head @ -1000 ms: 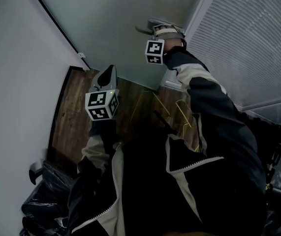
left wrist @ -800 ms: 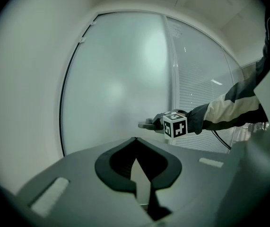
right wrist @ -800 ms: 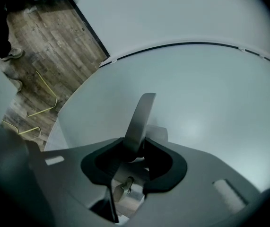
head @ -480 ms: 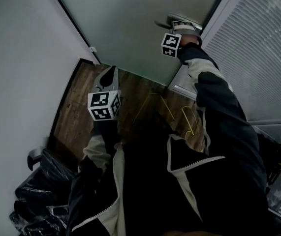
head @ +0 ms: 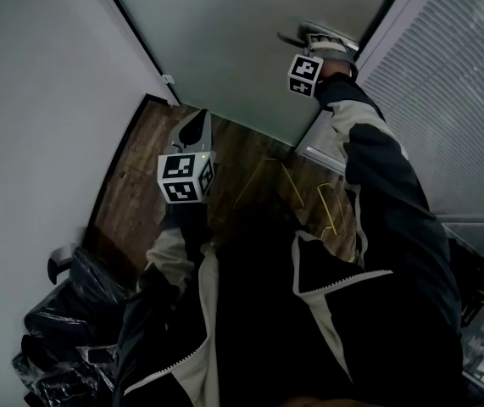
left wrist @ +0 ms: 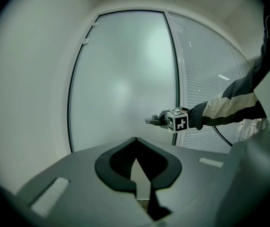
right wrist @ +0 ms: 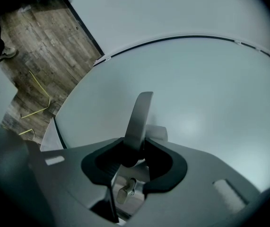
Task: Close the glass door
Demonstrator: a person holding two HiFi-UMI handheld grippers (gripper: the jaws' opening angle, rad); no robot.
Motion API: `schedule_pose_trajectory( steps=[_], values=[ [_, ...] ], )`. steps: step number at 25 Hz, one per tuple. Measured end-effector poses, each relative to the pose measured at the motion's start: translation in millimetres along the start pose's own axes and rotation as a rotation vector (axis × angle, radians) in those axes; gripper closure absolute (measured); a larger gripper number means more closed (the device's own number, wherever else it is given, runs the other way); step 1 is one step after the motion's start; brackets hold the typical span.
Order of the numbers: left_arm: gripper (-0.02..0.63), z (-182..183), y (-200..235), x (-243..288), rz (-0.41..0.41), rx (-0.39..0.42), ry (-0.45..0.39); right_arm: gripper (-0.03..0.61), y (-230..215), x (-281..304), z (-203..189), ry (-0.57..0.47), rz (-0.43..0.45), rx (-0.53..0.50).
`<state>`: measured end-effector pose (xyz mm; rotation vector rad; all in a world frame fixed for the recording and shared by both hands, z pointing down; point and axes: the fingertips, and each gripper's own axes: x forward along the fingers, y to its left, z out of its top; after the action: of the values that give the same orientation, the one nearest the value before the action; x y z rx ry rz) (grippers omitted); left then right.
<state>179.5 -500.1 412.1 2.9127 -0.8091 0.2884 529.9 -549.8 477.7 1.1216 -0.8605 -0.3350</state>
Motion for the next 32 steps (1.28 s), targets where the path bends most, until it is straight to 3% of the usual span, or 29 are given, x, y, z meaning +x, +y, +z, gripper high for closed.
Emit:
schedule_pose_trajectory(
  steps=[2, 3, 4, 7, 10, 13, 16, 21, 32],
  values=[
    [0.607, -0.9, -1.2, -0.8, -0.002, -0.002, 0.002, 0.434, 1.3, -1.5, 1.3, -0.019, 0.018, 0.043],
    [0.607, -1.0, -1.9, -0.9, -0.003, -0.004, 0.001, 0.373, 0.6, -3.9, 1.9, -0.034, 0.024, 0.079],
    [0.607, -0.8, -2.5, -1.0, -0.005, -0.004, 0.0, 0.353, -1.4, -8.6, 2.6, -0.053, 0.024, 0.122],
    [0.607, -0.2, -1.8, -1.6, -0.009, -0.005, -0.008, 0.354, -9.3, -39.0, 11.5, -0.149, 0.018, 0.318],
    [0.607, 1.4, -3.2, 2.9, -0.018, -0.01, -0.017, 0.396, -18.0, -91.0, 27.0, -0.325, 0.073, 0.709],
    [0.607, 7.9, -10.3, 8.2, -0.037, -0.015, -0.035, 0.503, -20.1, -151.3, 48.1, -0.547, 0.197, 1.141],
    [0.607, 13.6, -18.3, 12.6, -0.057, -0.028, -0.054, 0.569, -15.0, -199.1, 64.1, -0.691, 0.233, 1.354],
    [0.607, 18.1, -38.0, 20.9, -0.099, -0.026, -0.07, 0.575, 4.2, -237.6, 74.7, -0.729, 0.272, 1.486],
    [0.607, 26.3, -49.2, 19.4, -0.121, -0.039, -0.099, 0.577, 9.5, -258.8, 76.7, -0.676, 0.25, 1.434]
  ],
)
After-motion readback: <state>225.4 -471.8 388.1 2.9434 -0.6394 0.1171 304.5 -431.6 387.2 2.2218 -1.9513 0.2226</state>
